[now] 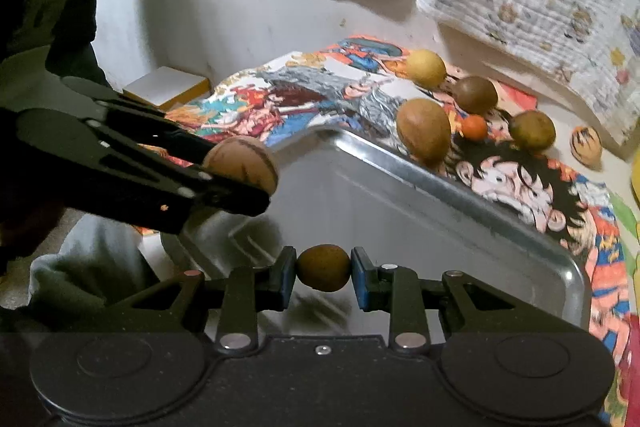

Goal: Organize fruits
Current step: 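Carry both fruits over the tray while right gripper opens, dropping the small brown fruit, then lower the striped fruit into the tray and open the left gripper, then move left tool to the large yellow-green oval fruit while right tool approaches the small orange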

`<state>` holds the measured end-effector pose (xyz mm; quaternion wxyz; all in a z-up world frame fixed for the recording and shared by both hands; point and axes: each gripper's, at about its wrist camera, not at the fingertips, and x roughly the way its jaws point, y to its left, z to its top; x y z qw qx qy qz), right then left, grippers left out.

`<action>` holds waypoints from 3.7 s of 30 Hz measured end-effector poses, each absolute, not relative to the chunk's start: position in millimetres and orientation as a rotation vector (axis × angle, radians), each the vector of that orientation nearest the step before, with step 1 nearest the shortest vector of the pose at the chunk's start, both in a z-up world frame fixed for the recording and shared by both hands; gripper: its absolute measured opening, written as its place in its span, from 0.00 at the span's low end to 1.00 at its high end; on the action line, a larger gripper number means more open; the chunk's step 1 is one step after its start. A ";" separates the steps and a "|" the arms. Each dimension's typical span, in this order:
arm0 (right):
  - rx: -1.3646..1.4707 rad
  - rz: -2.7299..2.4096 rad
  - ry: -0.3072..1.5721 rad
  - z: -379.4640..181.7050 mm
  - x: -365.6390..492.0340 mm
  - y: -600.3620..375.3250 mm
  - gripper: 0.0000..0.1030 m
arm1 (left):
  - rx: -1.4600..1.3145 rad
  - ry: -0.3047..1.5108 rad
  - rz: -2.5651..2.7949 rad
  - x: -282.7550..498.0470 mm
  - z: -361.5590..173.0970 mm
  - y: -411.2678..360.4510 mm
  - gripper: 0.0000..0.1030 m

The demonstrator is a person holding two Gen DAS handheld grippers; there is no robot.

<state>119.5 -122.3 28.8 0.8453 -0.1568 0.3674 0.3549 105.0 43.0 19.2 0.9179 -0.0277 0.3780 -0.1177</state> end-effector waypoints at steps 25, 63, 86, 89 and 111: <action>-0.287 0.736 0.770 20.4 103.0 -142.3 0.42 | -0.008 0.803 -0.234 82.9 6.3 31.3 0.53; -0.256 0.576 0.768 37.5 103.1 -197.6 0.99 | 0.127 0.755 -0.171 55.2 30.9 47.8 0.99; -0.292 0.558 0.736 49.0 179.8 -172.2 0.99 | 0.023 0.738 -0.062 144.2 49.8 95.7 0.99; -0.298 0.560 0.724 51.0 193.6 -167.2 0.99 | -0.008 0.757 -0.060 161.8 49.8 100.2 0.99; -0.713 0.713 0.488 36.0 311.5 -153.3 0.89 | 0.047 0.747 -0.292 259.5 36.0 38.5 0.99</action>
